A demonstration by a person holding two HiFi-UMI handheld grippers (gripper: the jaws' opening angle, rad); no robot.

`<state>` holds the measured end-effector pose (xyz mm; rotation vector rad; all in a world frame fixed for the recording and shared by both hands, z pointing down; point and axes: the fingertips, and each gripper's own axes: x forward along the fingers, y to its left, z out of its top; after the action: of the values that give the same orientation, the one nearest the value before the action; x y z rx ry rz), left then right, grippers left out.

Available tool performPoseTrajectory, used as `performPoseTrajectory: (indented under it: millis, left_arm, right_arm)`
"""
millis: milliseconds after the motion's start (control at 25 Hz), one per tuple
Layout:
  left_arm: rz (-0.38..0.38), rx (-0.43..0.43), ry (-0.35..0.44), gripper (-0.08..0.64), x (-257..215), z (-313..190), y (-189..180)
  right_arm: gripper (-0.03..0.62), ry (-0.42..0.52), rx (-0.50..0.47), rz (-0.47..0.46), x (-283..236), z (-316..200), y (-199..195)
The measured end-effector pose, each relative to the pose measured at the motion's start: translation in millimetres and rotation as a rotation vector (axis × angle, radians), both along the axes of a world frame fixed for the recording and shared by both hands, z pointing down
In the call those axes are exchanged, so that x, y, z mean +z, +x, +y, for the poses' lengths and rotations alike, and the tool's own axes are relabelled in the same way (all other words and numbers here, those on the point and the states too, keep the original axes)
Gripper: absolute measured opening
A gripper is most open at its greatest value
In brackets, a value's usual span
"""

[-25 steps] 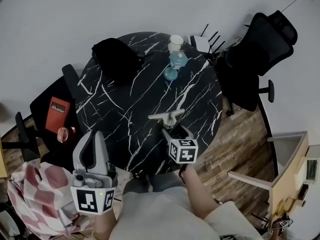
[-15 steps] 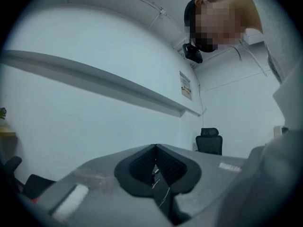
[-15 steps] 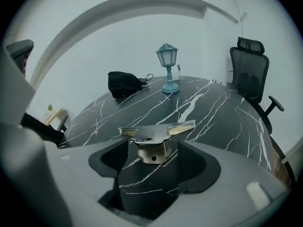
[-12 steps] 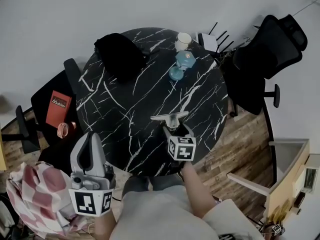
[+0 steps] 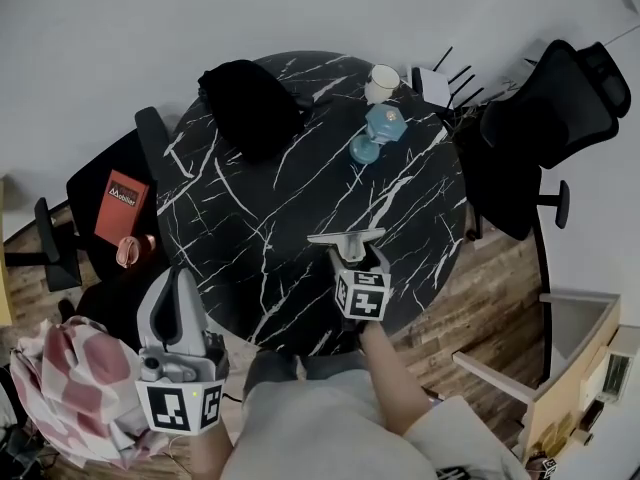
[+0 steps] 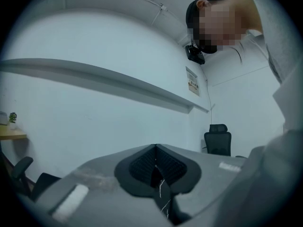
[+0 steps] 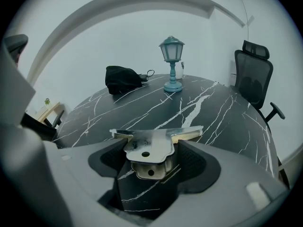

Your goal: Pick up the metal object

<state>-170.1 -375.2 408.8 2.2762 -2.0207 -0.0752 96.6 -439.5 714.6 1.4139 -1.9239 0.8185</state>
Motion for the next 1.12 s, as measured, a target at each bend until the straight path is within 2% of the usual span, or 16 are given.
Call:
performPoseTrajectory:
  millis: [240, 520, 760, 1120]
  left_arm:
    - [-0.005, -0.022, -0.009, 0.0, 3.0, 1.6, -4.4]
    - [-0.007, -0.02, -0.013, 0.0, 4.3, 3.4, -4.7]
    - [-0.007, 0.001, -0.001, 0.0, -0.5, 4.1, -3.3]
    - [-0.002, 0.07, 0.04, 0.0, -14.7, 6.2, 9.1]
  right_arm:
    - [0.327, 0.02, -0.014, 0.04, 2.2, -4.6, -1.7]
    - [0.298, 0.031, -0.015, 0.039, 2.6, -6.2, 0.1]
    - [0.295, 0.042, -0.033, -0.01, -6.5, 1.2, -4.4]
    - [0.295, 0.156, -0.028, -0.073, -50.8, 8.7, -6.9]
